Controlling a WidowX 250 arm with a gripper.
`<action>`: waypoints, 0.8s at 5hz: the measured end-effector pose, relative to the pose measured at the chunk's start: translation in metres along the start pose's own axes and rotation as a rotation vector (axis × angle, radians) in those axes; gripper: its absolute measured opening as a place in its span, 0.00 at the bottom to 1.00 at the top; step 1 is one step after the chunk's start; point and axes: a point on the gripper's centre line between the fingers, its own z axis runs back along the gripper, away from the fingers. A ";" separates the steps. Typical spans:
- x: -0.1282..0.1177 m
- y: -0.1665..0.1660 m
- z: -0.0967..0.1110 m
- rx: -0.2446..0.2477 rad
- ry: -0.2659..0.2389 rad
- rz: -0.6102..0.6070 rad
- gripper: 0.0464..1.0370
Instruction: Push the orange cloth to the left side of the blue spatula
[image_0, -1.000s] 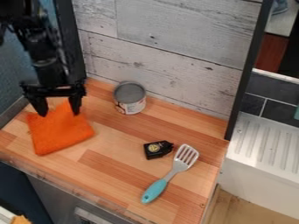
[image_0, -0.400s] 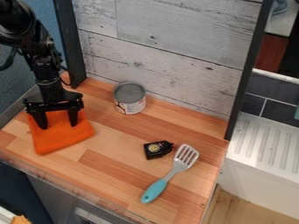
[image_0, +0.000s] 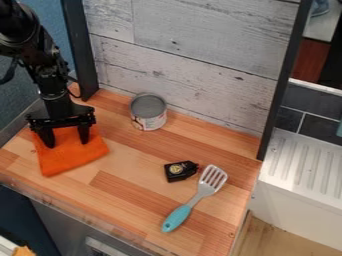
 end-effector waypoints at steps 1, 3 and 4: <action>-0.014 -0.011 0.001 -0.018 -0.002 -0.048 0.96; -0.051 -0.053 0.004 -0.045 0.010 -0.243 0.96; -0.069 -0.067 0.006 -0.051 0.016 -0.324 0.96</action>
